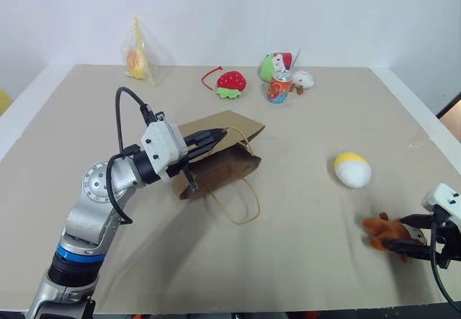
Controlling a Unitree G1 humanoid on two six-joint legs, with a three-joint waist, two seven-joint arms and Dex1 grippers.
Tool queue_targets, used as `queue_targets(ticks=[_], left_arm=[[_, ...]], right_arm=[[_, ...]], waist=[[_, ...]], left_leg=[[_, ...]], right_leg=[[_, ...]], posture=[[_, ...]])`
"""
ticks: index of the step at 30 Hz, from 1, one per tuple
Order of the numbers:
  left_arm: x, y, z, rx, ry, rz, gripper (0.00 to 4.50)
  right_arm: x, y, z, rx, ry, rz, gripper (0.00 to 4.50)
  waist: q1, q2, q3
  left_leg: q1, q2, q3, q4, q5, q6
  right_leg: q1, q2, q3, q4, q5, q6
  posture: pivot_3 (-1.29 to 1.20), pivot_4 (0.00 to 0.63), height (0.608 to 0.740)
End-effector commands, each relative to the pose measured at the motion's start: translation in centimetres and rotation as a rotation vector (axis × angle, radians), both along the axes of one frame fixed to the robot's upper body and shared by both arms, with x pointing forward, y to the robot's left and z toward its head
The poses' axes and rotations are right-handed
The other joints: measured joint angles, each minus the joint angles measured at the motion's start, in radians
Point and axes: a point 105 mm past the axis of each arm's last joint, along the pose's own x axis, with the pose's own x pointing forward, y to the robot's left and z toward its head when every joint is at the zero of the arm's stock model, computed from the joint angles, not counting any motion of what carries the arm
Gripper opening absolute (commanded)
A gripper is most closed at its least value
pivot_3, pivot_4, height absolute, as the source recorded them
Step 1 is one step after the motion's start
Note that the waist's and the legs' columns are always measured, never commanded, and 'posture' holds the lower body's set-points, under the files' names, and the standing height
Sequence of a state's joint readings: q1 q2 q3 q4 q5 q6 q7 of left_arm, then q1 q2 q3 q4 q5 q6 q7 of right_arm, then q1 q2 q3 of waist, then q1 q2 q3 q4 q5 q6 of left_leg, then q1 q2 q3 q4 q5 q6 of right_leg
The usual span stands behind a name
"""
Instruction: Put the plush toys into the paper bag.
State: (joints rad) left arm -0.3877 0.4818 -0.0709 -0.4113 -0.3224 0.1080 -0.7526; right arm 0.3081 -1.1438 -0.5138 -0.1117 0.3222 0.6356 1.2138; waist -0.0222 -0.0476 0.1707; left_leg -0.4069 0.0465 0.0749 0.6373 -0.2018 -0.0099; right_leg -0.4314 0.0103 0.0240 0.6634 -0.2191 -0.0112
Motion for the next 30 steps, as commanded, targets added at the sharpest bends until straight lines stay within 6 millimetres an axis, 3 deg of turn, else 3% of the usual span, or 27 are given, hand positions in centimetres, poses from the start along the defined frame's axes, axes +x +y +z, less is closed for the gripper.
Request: queue_targets(ticks=[1,3,4,5,7,10,11,14,17,19,24,30], left_arm=[[-0.3,-0.2,0.8,-0.004,-0.041,-0.009,0.0],[-0.3,-0.2,0.8,-0.004,-0.041,-0.009,0.0],[-0.3,-0.3,0.8,-0.004,-0.041,-0.009,0.0],[-0.3,-0.3,0.8,-0.003,-0.041,-0.009,0.0],[-0.3,-0.3,0.7,-0.003,-0.042,-0.009,0.0],[-0.2,-0.3,0.7,-0.004,-0.041,-0.009,0.0],[-0.2,-0.3,0.7,-0.005,-0.04,-0.009,0.0],[-0.2,-0.3,0.6,-0.006,-0.039,-0.009,0.0],[-0.2,-0.3,0.7,-0.006,-0.055,-0.004,0.0],[-0.2,-0.3,0.9,-0.009,-0.066,0.003,0.0],[0.1,-0.1,1.2,-0.023,-0.094,0.034,0.0],[0.4,0.4,1.7,-0.048,-0.12,0.085,0.0]], right_arm=[[0.1,0.0,-0.9,-0.007,-0.002,-0.004,3.38],[0.3,0.1,-0.9,-0.007,-0.014,0.001,2.88],[0.4,0.1,-0.9,-0.007,-0.017,0.003,2.35],[0.4,0.2,-0.9,-0.008,-0.018,0.006,2.15],[0.5,0.1,-0.9,-0.014,-0.02,0.011,1.22],[0.9,0.4,-0.6,-0.024,-0.039,0.038,0.22],[1.2,0.7,-0.2,-0.022,-0.059,0.047,0.1],[3.3,3.3,3.2,0.063,-0.18,0.098,0.1],[5.3,10.1,8.1,0.278,-0.324,0.264,0.1],[5.5,13.8,9.6,0.363,-0.354,0.368,0.1],[4.8,20.0,10.3,0.441,-0.347,0.555,0.1],[4.8,23.2,9.5,0.481,-0.342,0.638,0.1]], waist=[[0.0,0.0,0.0],[0.0,0.0,0.0],[0.0,0.0,0.0],[0.0,0.0,0.0],[0.0,0.0,0.0],[0.0,0.0,0.0],[0.0,-0.001,0.0],[-0.002,-0.002,0.0],[-0.01,0.002,0.002],[-0.016,0.001,0.003],[-0.002,0.0,0.002],[0.003,0.001,0.002]], left_leg=[[0.0,0.0,0.0,0.0,0.0,0.0],[0.0,0.0,-0.001,0.0,0.0,0.0],[0.0,0.0,-0.002,0.0,0.0,0.0],[0.0,0.0,-0.002,0.0,0.0,0.0],[0.001,0.0,-0.003,0.0,0.0,0.0],[0.002,0.0,-0.007,0.001,0.0,0.0],[0.002,0.0,-0.007,0.001,0.0,0.0],[0.004,0.0,-0.008,0.001,0.0,0.0],[0.005,-0.001,-0.009,0.002,0.001,-0.001],[0.007,-0.001,-0.013,0.001,0.001,-0.002],[0.002,0.0,-0.02,-0.001,0.002,-0.003],[-0.002,-0.002,-0.022,-0.001,-0.002,-0.003]], right_leg=[[0.0,0.0,0.0,0.0,0.0,0.0],[0.001,0.0,0.0,0.0,0.0,0.0],[0.001,0.0,-0.001,0.0,0.0,0.0],[0.001,0.0,-0.001,0.0,0.0,0.0],[0.002,0.0,-0.001,0.0,-0.001,-0.001],[0.006,0.0,-0.004,0.0,-0.002,-0.003],[0.006,0.0,-0.004,0.0,-0.002,-0.003],[0.007,0.0,-0.005,0.0,-0.003,-0.005],[0.006,0.001,-0.003,0.0,-0.002,-0.005],[0.007,0.003,-0.003,0.0,0.0,-0.001],[0.007,0.007,-0.005,0.0,-0.002,-0.004],[0.005,0.003,-0.004,0.0,-0.006,-0.001]], posture=[[0.0,0.15,0.74],[0.0,0.15,0.74],[0.0,0.15,0.74],[0.0,0.15,0.74],[0.0,0.15,0.74],[0.0,0.15,0.74],[0.0,0.15,0.74],[0.0,0.15,0.74],[0.0,0.15,0.74],[0.0,0.15,0.74],[0.0,0.15,0.74],[0.0,0.15,0.74]])
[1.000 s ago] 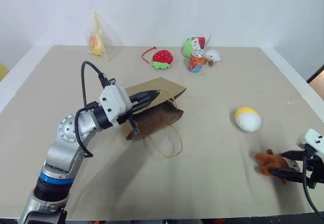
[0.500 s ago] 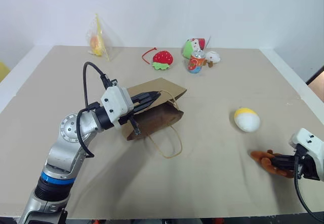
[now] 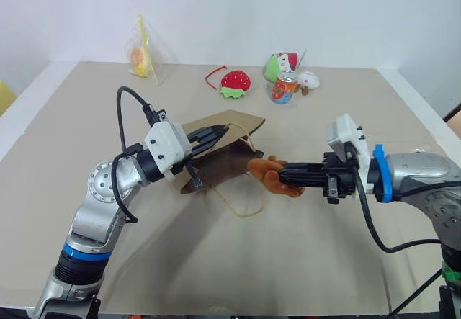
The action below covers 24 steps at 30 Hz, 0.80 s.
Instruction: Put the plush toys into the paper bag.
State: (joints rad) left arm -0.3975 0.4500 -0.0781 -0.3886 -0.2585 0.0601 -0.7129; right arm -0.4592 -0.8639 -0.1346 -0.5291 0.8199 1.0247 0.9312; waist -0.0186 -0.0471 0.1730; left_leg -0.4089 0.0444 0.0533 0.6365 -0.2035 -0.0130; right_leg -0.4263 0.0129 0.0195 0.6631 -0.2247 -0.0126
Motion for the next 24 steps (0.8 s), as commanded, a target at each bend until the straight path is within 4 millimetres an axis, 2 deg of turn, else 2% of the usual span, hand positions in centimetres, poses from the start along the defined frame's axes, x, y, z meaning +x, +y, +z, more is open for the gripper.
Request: queue_targets(ticks=[1,6,11,15,21,24], left_arm=[[-0.1,0.5,1.4,-0.033,-0.069,0.037,0.0],[-0.3,0.4,1.4,-0.038,-0.072,0.04,0.0],[-0.4,0.3,1.2,-0.038,-0.061,0.039,0.0],[-0.5,0.1,1.2,-0.044,-0.058,0.038,0.0],[-0.5,-0.1,1.2,-0.057,-0.054,0.038,0.0],[-0.4,-0.3,1.3,-0.068,-0.051,0.036,0.0]], right_arm=[[0.3,2.3,0.1,0.009,-0.066,0.053,0.1],[1.7,4.7,0.4,0.04,-0.146,0.077,0.1],[4.0,7.0,0.9,0.057,-0.228,0.078,0.1],[5.4,8.6,-0.1,0.033,-0.265,0.063,0.1],[6.6,11.1,-0.8,0.005,-0.305,0.05,0.1],[7.5,11.8,-1.2,-0.027,-0.329,0.013,0.1]], waist=[[0.0,0.0,0.0],[-0.002,0.0,0.0],[-0.004,0.0,0.0],[-0.004,0.0,0.0],[-0.005,0.0,0.0],[-0.004,0.0,0.0]], left_leg=[[0.0,-0.001,0.0,0.001,-0.001,0.001],[0.0,-0.002,0.001,0.002,-0.001,0.002],[0.001,0.001,0.0,0.002,-0.001,0.002],[0.001,0.003,0.0,0.002,-0.001,0.002],[0.001,0.002,0.001,0.001,-0.001,0.002],[0.001,0.002,0.001,0.002,-0.001,0.002]], right_leg=[[0.0,-0.001,0.0,0.0,0.0,0.001],[0.001,-0.002,0.0,0.0,0.0,0.002],[0.001,-0.001,0.0,0.0,0.0,0.002],[0.001,0.0,0.0,0.001,0.001,0.0],[0.0,-0.001,0.0,0.001,0.0,-0.001],[0.0,-0.001,0.001,0.001,0.001,-0.001]], posture=[[0.0,0.15,0.74],[0.0,0.15,0.74],[0.0,0.15,0.74],[0.0,0.15,0.74],[0.0,0.15,0.74],[0.0,0.15,0.74]])
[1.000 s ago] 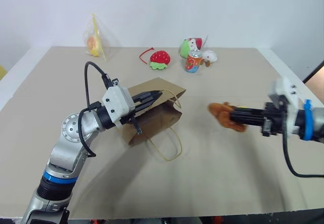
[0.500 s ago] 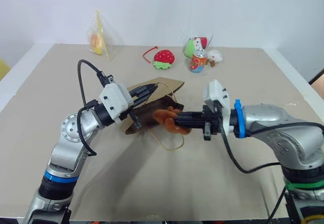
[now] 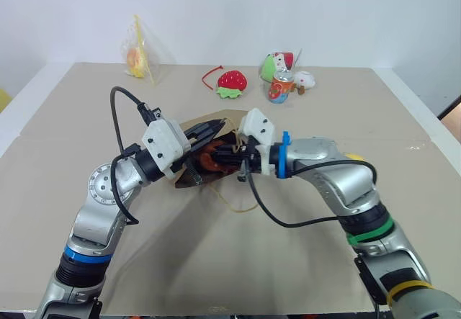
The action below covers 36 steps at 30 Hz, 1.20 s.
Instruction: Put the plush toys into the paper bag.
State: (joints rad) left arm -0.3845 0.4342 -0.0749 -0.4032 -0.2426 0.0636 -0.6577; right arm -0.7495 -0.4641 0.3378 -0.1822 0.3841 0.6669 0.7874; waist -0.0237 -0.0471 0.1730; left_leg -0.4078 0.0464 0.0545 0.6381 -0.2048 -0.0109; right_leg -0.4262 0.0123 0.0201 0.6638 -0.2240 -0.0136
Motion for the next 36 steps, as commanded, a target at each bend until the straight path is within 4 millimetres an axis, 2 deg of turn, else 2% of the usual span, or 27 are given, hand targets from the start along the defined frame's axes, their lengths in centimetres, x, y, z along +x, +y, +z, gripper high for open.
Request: queue_targets(ticks=[1,5,7,8,11,15,16,19,22,26,29,31,32,34,36], left_arm=[[-0.6,-0.6,1.1,-0.029,-0.043,-0.012,0.0],[-0.4,-0.8,1.0,-0.031,-0.038,-0.017,0.0],[-0.4,-0.9,1.1,-0.032,-0.037,-0.02,0.0],[-0.3,-1.0,1.1,-0.032,-0.037,-0.022,0.0],[-0.3,-1.0,1.1,-0.031,-0.036,-0.025,0.0],[-0.1,-0.9,1.1,-0.032,-0.033,-0.019,0.0],[0.0,-0.8,1.2,-0.031,-0.033,-0.017,0.0],[0.0,-0.8,1.2,-0.029,-0.032,-0.016,0.0],[0.1,-0.6,1.2,-0.025,-0.032,-0.013,0.0],[0.1,-0.5,1.2,-0.018,-0.031,-0.013,0.0],[0.1,-0.6,1.1,-0.015,-0.03,-0.019,0.0],[0.1,-0.6,1.0,-0.014,-0.029,-0.021,0.0],[0.1,-0.6,1.0,-0.014,-0.029,-0.022,0.0],[0.1,-0.7,0.9,-0.017,-0.028,-0.022,0.0],[0.0,-0.8,0.9,-0.022,-0.026,-0.023,0.0]], right_arm=[[1.3,1.5,0.8,-0.026,-0.108,-0.051,0.1],[1.8,2.6,1.2,-0.016,-0.13,-0.065,0.1],[1.9,2.8,1.4,-0.009,-0.127,-0.066,0.85],[2.0,2.8,1.5,0.001,-0.125,-0.068,1.06],[1.9,2.4,2.2,0.023,-0.129,-0.074,2.53],[0.9,0.8,3.1,0.033,-0.132,-0.044,4.27],[0.5,0.2,3.5,0.043,-0.128,-0.031,4.45],[-0.9,-1.8,4.5,0.058,-0.112,0.006,4.45],[-2.0,-4.9,4.8,0.023,-0.074,0.019,4.45],[-2.7,-11.3,5.2,0.003,0.084,-0.089,4.45],[-1.5,-15.8,5.4,-0.022,0.051,-0.272,4.45],[-0.3,-20.0,5.0,-0.03,0.011,-0.47,4.45],[-0.1,-21.2,4.8,-0.032,-0.002,-0.524,4.45],[0.7,-25.3,3.4,-0.032,-0.045,-0.731,4.45],[0.6,-28.3,1.2,-0.052,-0.053,-0.884,4.45]], waist=[[0.001,0.0,0.0],[0.0,0.0,0.0],[0.001,0.0,0.0],[0.001,0.0,0.0],[0.001,0.0,0.0],[0.001,0.0,0.0],[0.001,0.0,0.0],[0.002,0.0,0.0],[0.003,0.0,0.0],[0.003,0.0,0.0],[0.001,0.0,0.0],[0.001,0.0,0.0],[0.001,0.0,0.0],[0.003,0.0,0.0],[0.003,0.0,0.0]], left_leg=[[0.0,0.0,-0.001,0.0,0.0,0.0],[0.0,0.0,-0.001,0.0,0.0,0.0],[0.0,0.0,0.0,0.0,0.0,0.0],[0.0,0.0,-0.001,0.0,0.0,0.0],[0.0,0.0,-0.001,0.0,0.0,0.0],[0.0,0.0,0.0,0.0,0.0,0.0],[-0.001,0.0,0.0,0.0,0.0,0.0],[-0.001,0.0,0.0,0.0,0.0,0.0],[-0.001,0.0,-0.001,0.0,0.0,0.0],[0.0,-0.001,-0.001,0.0,0.0,0.0],[0.0,-0.001,0.0,0.0,0.0,0.0],[0.001,-0.001,0.0,0.0,0.0,0.0],[0.001,-0.001,-0.001,0.0,0.0,0.0],[0.001,-0.001,-0.001,0.0,0.0,0.0],[0.0,-0.001,-0.001,0.0,0.0,0.0]], right_leg=[[0.0,0.0,-0.001,0.0,0.0,0.0],[0.0,0.0,-0.001,0.0,0.0,0.0],[0.0,0.0,0.0,0.0,0.0,0.0],[0.0,0.0,-0.001,0.0,0.0,0.0],[0.0,0.0,-0.001,0.0,0.0,-0.001],[0.0,0.0,-0.001,0.0,0.0,-0.001],[0.0,0.0,-0.001,0.0,0.0,-0.001],[0.0,-0.001,-0.001,0.0,0.0,0.0],[0.0,-0.001,-0.001,0.0,0.0,0.0],[0.0,-0.001,-0.001,0.0,0.0,0.0],[0.0,-0.001,0.0,0.0,0.0,-0.001],[0.001,-0.001,0.0,0.0,0.0,-0.001],[0.001,0.0,-0.001,0.0,0.0,-0.001],[0.001,0.0,-0.001,0.0,0.0,-0.001],[0.001,0.0,-0.001,0.0,0.0,-0.001]], posture=[[0.0,0.15,0.74],[0.0,0.15,0.74],[0.0,0.15,0.74],[0.0,0.15,0.74],[0.0,0.15,0.74],[0.0,0.15,0.74],[0.0,0.15,0.74],[0.0,0.15,0.74],[0.0,0.15,0.74],[0.0,0.15,0.74],[0.0,0.15,0.74],[0.0,0.15,0.74],[0.0,0.15,0.74],[0.0,0.15,0.74],[0.0,0.15,0.74]])
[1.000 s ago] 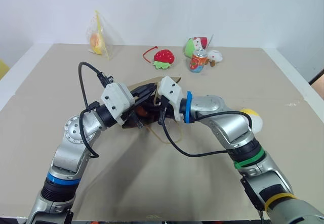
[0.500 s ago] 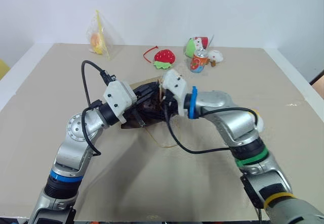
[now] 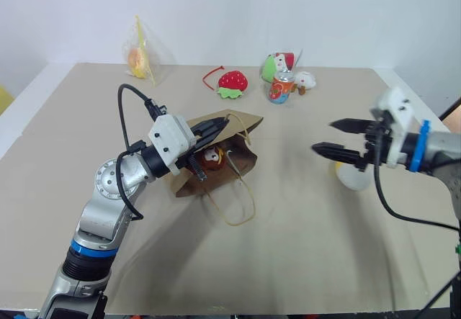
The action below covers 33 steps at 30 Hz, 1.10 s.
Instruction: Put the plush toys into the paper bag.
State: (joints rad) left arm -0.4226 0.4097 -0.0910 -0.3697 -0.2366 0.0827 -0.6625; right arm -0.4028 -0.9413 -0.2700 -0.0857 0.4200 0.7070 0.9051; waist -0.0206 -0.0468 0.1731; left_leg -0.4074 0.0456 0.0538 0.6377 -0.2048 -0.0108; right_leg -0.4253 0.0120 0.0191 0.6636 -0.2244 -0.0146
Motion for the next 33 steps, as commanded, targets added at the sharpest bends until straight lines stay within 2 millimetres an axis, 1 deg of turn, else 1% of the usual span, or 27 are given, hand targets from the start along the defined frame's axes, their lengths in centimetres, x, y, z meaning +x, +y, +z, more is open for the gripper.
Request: queue_targets(ticks=[1,3,6,12,14,16,17,19,20,21,22,24,25,26,27,29,30,31,33], left_arm=[[-0.7,-0.2,0.8,-0.019,-0.044,-0.012,0.0],[-0.8,-0.3,0.8,-0.02,-0.042,-0.023,0.0],[-0.9,-0.4,0.7,-0.021,-0.037,-0.033,0.0],[-0.8,-0.4,0.9,-0.021,-0.041,-0.032,0.0],[-0.7,-0.3,0.9,-0.017,-0.043,-0.023,0.0],[-0.7,-0.2,0.9,-0.012,-0.045,-0.016,0.0],[-0.7,-0.1,0.9,-0.011,-0.045,-0.015,0.0],[-0.7,-0.1,0.9,-0.011,-0.047,-0.012,0.0],[-0.7,-0.1,0.9,-0.011,-0.048,-0.011,0.0],[-0.7,0.0,0.9,-0.011,-0.048,-0.01,0.0],[-0.7,0.0,0.9,-0.011,-0.049,-0.009,0.0],[-0.7,0.0,0.9,-0.01,-0.051,-0.005,0.0],[-0.7,0.0,1.0,-0.01,-0.052,-0.004,0.0],[-0.6,0.1,1.0,-0.009,-0.053,-0.002,0.0],[-0.6,0.1,1.0,-0.009,-0.055,0.001,0.0],[-0.6,0.2,1.0,-0.01,-0.057,0.005,0.0],[-0.6,0.2,1.0,-0.011,-0.057,0.007,0.0],[-0.6,0.2,1.0,-0.01,-0.057,0.007,0.0],[-0.5,0.2,1.0,-0.008,-0.057,0.009,0.0]], right_arm=[[0.0,-5.4,-1.8,-0.061,-0.079,-0.259,4.45],[-0.3,-6.2,-3.8,-0.063,-0.049,-0.3,4.45],[-0.4,-6.2,-5.6,-0.027,-0.015,-0.322,4.45],[-0.2,-5.5,-6.9,-0.026,0.016,-0.313,4.45],[-0.1,-4.8,-7.6,-0.038,0.037,-0.283,4.45],[0.2,-4.1,-7.5,-0.014,0.036,-0.262,4.45],[0.3,-3.9,-7.3,0.004,0.033,-0.258,4.21],[0.5,-3.5,-7.5,0.01,0.039,-0.248,3.58],[0.5,-3.3,-7.7,0.008,0.047,-0.239,3.42],[0.5,-3.1,-7.9,0.006,0.053,-0.232,3.02],[0.4,-2.8,-8.1,0.007,0.061,-0.222,2.53],[0.3,-2.6,-8.3,0.007,0.071,-0.211,2.07],[0.3,-2.6,-8.3,0.005,0.076,-0.209,1.54],[0.2,-2.6,-8.3,-0.001,0.079,-0.208,1.31],[0.2,-2.6,-8.3,-0.008,0.08,-0.204,0.89],[0.1,-2.5,-7.6,-0.018,0.059,-0.186,0.47],[0.2,-2.3,-7.0,-0.011,0.046,-0.171,0.47],[0.2,-1.5,-5.9,0.003,0.022,-0.128,0.47],[-0.1,0.9,-3.6,0.051,0.002,-0.006,0.47]], waist=[[0.0,0.0,0.0],[-0.003,0.002,0.0],[-0.011,0.002,0.0],[-0.012,0.003,0.0],[-0.012,0.003,0.0],[-0.012,0.003,0.0],[-0.012,0.003,0.0],[-0.013,0.003,0.0],[-0.012,0.003,0.0],[-0.011,0.003,0.0],[-0.01,0.003,0.0],[-0.009,0.003,0.0],[-0.009,0.003,0.0],[-0.009,0.003,0.0],[-0.009,0.003,0.0],[-0.009,0.003,0.0],[-0.009,0.003,0.0],[-0.009,0.003,0.0],[-0.009,0.003,0.0]], left_leg=[[0.0,0.0,0.0,0.0,0.0,0.0],[0.0,-0.001,0.0,0.0,0.0,0.0],[0.001,-0.001,0.003,0.0,0.0,0.0],[0.002,-0.001,0.002,0.0,0.002,0.001],[0.002,-0.002,0.002,0.0,0.001,0.001],[0.002,-0.002,0.002,0.0,0.001,0.001],[0.002,-0.002,0.002,0.0,0.001,0.001],[0.002,-0.002,0.003,0.0,0.001,0.001],[0.002,-0.002,0.003,0.0,0.001,0.001],[0.002,-0.002,0.002,0.0,0.001,0.001],[0.002,-0.002,0.002,0.0,0.001,0.001],[0.002,-0.002,0.002,0.0,0.001,0.001],[0.002,-0.003,0.002,0.0,0.001,0.001],[0.002,-0.003,0.002,0.0,0.001,0.001],[0.002,-0.003,0.003,0.0,0.001,0.001],[0.002,-0.002,0.002,0.0,0.001,0.001],[0.002,-0.002,0.002,0.0,0.001,0.001],[0.002,-0.002,0.002,0.0,0.001,0.001],[0.002,-0.002,0.002,0.0,0.001,0.001]], right_leg=[[0.0,0.0,0.0,0.0,0.0,0.0],[0.0,0.0,0.001,0.0,0.0,0.001],[0.0,0.0,0.004,0.0,0.001,0.002],[0.001,0.002,0.003,0.0,0.002,0.003],[0.001,0.002,0.004,0.0,0.002,0.003],[0.001,0.001,0.004,0.0,0.002,0.003],[0.001,0.001,0.004,0.0,0.002,0.003],[0.001,0.001,0.004,0.0,0.002,0.003],[0.001,0.001,0.004,0.0,0.002,0.003],[0.001,0.001,0.004,0.0,0.002,0.003],[0.001,0.001,0.004,0.0,0.002,0.003],[0.001,0.001,0.004,0.0,0.002,0.004],[0.001,0.001,0.004,0.0,0.002,0.004],[0.001,0.001,0.004,0.0,0.002,0.004],[0.001,0.001,0.004,0.0,0.002,0.004],[0.001,0.001,0.004,0.0,0.002,0.004],[0.001,0.001,0.004,0.0,0.002,0.004],[0.001,0.001,0.004,0.0,0.002,0.004],[0.001,0.001,0.004,0.0,0.002,0.004]], posture=[[0.0,0.15,0.74],[0.0,0.15,0.74],[0.0,0.15,0.74],[0.0,0.15,0.74],[0.0,0.15,0.74],[0.0,0.15,0.74],[0.0,0.15,0.74],[0.0,0.15,0.74],[0.0,0.15,0.74],[0.0,0.15,0.74],[0.0,0.15,0.74],[0.0,0.15,0.74],[0.0,0.15,0.74],[0.0,0.15,0.74],[0.0,0.15,0.74],[0.0,0.15,0.74],[0.0,0.15,0.74],[0.0,0.15,0.74],[0.0,0.15,0.74]])
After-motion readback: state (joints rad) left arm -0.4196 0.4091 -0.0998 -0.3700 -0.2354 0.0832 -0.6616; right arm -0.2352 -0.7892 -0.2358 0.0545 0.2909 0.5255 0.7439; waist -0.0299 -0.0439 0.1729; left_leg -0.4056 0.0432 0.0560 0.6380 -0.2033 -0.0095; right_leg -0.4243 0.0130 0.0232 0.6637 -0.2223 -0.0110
